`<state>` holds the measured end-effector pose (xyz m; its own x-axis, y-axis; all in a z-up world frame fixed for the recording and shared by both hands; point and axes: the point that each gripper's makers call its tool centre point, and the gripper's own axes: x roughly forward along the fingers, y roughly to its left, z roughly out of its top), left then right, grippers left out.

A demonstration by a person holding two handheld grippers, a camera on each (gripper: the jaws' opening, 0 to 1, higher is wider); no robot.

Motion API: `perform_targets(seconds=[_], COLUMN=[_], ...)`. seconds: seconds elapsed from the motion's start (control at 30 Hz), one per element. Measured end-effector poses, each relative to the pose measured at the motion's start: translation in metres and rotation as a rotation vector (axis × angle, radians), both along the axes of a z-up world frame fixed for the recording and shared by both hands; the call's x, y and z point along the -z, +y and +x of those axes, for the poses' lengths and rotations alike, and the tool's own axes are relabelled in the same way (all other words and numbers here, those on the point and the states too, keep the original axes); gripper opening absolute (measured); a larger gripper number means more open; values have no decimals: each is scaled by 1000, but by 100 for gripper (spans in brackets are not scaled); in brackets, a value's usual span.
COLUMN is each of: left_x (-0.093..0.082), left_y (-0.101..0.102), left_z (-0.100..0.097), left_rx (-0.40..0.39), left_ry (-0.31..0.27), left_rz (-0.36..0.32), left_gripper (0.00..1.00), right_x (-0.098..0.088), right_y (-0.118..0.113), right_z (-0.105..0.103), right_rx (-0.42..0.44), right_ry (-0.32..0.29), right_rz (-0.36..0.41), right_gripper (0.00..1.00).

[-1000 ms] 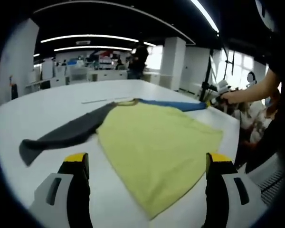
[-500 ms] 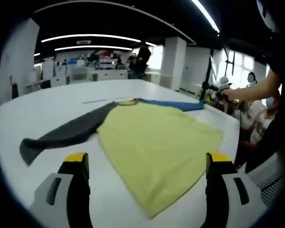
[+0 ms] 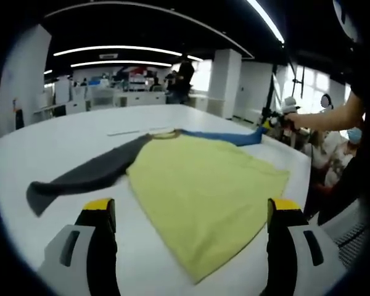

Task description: Fold the garment on the visible template until the final outline fits inside the template.

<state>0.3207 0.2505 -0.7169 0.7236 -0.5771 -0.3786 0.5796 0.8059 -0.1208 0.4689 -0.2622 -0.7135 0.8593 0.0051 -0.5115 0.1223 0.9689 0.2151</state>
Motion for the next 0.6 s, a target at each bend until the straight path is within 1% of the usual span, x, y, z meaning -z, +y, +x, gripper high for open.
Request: perform_targets(seconds=[0.27, 0.33, 0.6], left_x=[-2, -1, -1], left_y=[0, -1, -3], left_z=[0, 0, 1], left_rx=[3, 5, 15], left_ry=[-9, -10, -11], left_rz=[-4, 1, -2], left_gripper=[99, 99, 99], right_x=[-11, -11, -25], right_y=[20, 17, 51], right_z=[8, 16, 24], right_rx=[-53, -68, -128], right_ry=[-30, -37, -82], right_rz=[-10, -19, -11], right_gripper=[0, 0, 0])
